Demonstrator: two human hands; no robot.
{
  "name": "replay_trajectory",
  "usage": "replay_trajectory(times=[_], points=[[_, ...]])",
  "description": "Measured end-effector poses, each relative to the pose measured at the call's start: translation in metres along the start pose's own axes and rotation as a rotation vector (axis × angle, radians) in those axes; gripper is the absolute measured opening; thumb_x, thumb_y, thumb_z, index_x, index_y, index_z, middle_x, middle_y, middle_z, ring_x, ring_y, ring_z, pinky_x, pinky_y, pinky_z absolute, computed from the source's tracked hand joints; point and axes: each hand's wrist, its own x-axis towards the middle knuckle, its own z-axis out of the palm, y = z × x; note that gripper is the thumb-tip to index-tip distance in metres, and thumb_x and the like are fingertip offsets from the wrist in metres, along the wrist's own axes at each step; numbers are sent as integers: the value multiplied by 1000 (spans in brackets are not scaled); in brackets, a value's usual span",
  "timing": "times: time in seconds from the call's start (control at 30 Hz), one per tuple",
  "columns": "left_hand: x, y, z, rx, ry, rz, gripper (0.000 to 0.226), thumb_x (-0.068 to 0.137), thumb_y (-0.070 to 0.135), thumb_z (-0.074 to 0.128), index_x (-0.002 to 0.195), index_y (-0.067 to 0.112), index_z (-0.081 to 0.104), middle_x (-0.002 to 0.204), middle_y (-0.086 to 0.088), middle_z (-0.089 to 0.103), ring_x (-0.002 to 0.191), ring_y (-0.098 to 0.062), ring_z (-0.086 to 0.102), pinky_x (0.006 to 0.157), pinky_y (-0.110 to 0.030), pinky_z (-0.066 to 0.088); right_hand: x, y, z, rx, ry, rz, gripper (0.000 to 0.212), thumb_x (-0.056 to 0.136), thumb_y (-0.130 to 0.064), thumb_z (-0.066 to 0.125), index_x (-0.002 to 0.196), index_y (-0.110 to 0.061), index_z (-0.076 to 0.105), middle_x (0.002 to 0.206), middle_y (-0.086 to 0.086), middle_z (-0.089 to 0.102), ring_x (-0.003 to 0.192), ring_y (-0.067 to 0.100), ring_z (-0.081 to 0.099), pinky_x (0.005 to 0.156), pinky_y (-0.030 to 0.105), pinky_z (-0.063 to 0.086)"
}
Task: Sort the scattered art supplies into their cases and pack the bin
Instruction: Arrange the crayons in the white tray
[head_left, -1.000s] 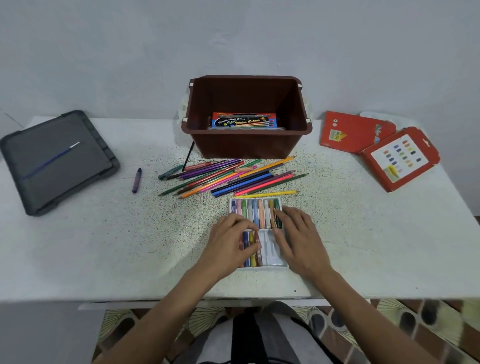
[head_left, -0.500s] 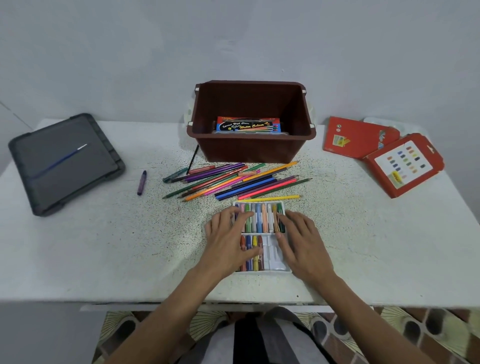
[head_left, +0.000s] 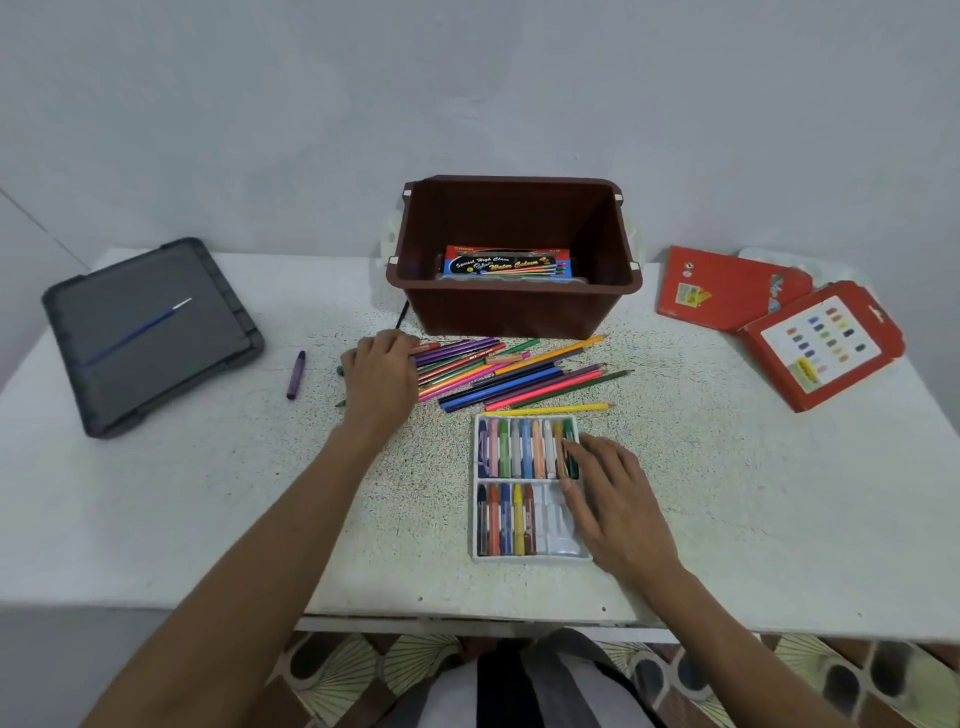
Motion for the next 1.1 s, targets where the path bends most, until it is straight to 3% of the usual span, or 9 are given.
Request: replay_trajectory(times=[0.23, 0.47, 0.63, 0.73, 0.83, 0.93, 1.1], points=[[21, 3, 5, 211, -129, 43, 38, 100, 20, 43, 136, 14, 54, 124, -12, 64, 119, -34, 54, 105, -51, 32, 2, -2, -2, 0, 12, -18, 47, 103, -33, 34, 133, -4, 54, 133, 12, 58, 127, 26, 46, 107, 43, 38], [23, -5, 7, 141, -57, 88, 28, 98, 21, 54, 122, 17, 67, 121, -11, 62, 114, -33, 54, 101, -48, 32, 2, -3, -4, 6, 27, -18, 46, 102, -32, 34, 132, -4, 55, 132, 12, 58, 124, 27, 47, 105, 44, 40], [11, -4, 11, -18, 101, 135, 19, 96, 19, 58, 109, 13, 71, 105, -10, 65, 92, -28, 63, 89, -45, 41, 2, -1, -1, 25, -19, 40, 51, 104, -39, 29, 137, -8, 52, 137, 10, 55, 128, 26, 45, 107, 44, 40], [-4, 17, 1, -280, 124, 138, 17, 95, 15, 61, 109, 10, 68, 97, -7, 69, 81, -18, 64, 79, -38, 55, 2, 0, -1, 33, -35, 54, 52, 104, -41, 29, 138, -9, 52, 138, 9, 54, 129, 26, 45, 107, 45, 40], [-32, 48, -14, -598, -40, 18, 23, 94, 14, 63, 116, 6, 65, 96, -4, 71, 75, -2, 64, 72, -10, 53, 3, -1, -2, 34, -37, 61, 52, 104, -41, 29, 137, -8, 52, 138, 9, 54, 129, 27, 45, 107, 45, 40], [-70, 77, -26, -861, -254, -140, 33, 92, 18, 65, 124, 22, 58, 88, 5, 73, 74, -2, 70, 70, -14, 55, 3, -2, -3, 40, -39, 65, 52, 104, -42, 29, 138, -9, 52, 138, 9, 53, 128, 27, 45, 108, 44, 39], [-119, 97, -26, -944, -438, -83, 36, 89, 17, 71, 120, 33, 60, 86, 9, 73, 78, 0, 70, 76, -19, 57, 3, -2, -3, 35, -8, 35, 48, 105, -36, 32, 136, -6, 53, 136, 12, 55, 126, 29, 46, 106, 45, 40]])
